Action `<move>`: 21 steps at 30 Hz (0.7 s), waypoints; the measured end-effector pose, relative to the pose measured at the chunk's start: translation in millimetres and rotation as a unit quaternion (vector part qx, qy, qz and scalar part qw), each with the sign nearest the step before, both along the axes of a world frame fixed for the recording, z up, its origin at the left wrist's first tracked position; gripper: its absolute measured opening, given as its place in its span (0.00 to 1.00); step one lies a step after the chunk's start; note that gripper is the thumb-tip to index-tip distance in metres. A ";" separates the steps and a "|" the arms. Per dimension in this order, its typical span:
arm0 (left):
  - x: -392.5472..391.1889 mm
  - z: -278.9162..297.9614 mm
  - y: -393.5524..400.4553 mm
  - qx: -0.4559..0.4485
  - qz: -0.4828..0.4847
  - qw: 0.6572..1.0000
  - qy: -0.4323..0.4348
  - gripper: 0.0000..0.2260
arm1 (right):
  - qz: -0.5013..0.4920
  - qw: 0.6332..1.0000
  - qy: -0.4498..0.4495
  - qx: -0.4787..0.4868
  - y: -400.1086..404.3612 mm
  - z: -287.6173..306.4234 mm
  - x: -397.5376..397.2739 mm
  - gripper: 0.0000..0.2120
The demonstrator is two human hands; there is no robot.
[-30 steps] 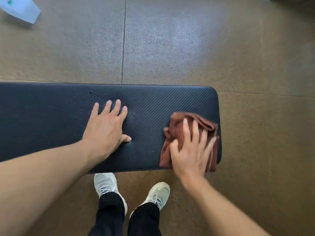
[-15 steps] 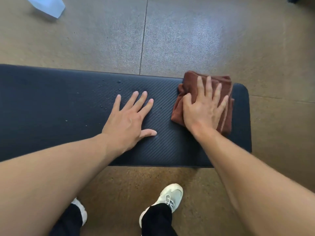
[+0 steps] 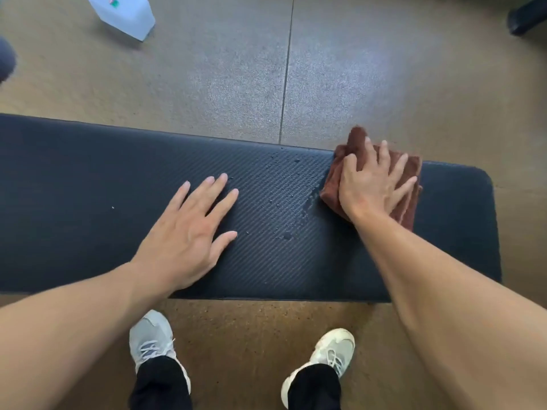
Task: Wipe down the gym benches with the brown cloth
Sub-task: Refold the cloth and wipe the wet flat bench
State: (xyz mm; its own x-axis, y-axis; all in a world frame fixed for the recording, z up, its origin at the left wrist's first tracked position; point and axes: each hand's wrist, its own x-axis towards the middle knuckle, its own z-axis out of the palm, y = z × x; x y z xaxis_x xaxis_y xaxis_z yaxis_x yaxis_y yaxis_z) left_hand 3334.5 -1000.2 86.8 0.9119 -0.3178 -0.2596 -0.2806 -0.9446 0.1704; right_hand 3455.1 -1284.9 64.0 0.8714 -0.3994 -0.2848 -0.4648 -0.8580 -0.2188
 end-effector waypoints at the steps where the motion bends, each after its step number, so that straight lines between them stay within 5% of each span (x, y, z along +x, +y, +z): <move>1: 1.1 -1.7 4.4 -0.007 0.000 1.000 -0.008 0.30 | -0.010 1.000 -0.006 -0.008 24.1 -2.3 0.4 0.30; 6: 7.5 2.1 30.7 0.012 0.051 0.998 -0.029 0.28 | 0.243 0.968 -0.050 -0.028 143.4 -3.1 -107.6 0.34; 11: 13.5 3.8 69.0 0.090 0.080 0.993 0.018 0.30 | 0.397 0.917 -0.022 -0.024 111.6 -0.2 -120.3 0.32; 13: 16.8 0.5 78.4 0.093 0.059 0.993 0.037 0.31 | 0.311 0.949 -0.023 -0.037 83.8 -3.9 -75.1 0.33; 15: 18.1 -3.2 81.4 0.083 0.051 0.994 0.041 0.32 | 0.107 0.993 -0.005 -0.040 66.8 -3.2 -25.8 0.32; 17: 20.5 -3.2 79.9 0.086 0.043 0.994 0.051 0.32 | -0.049 0.998 0.004 -0.028 68.0 -2.9 5.7 0.29; 19: 23.1 -2.2 79.5 0.094 0.041 0.993 0.063 0.32 | -0.086 0.996 -0.005 -0.029 95.0 -2.2 12.8 0.27; 21: 24.7 1.6 78.2 0.098 0.039 0.992 0.065 0.33 | -0.021 0.999 -0.010 -0.027 144.6 -1.8 1.9 0.26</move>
State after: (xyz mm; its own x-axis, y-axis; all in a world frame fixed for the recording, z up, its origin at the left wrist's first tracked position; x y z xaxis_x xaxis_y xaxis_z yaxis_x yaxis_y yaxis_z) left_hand 3359.2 -921.9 88.4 0.8863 -0.1804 -0.4265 -0.1938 -0.9810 0.0122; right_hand 3457.0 -1140.3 62.2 0.8586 -0.4506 -0.2446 -0.4970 -0.8486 -0.1814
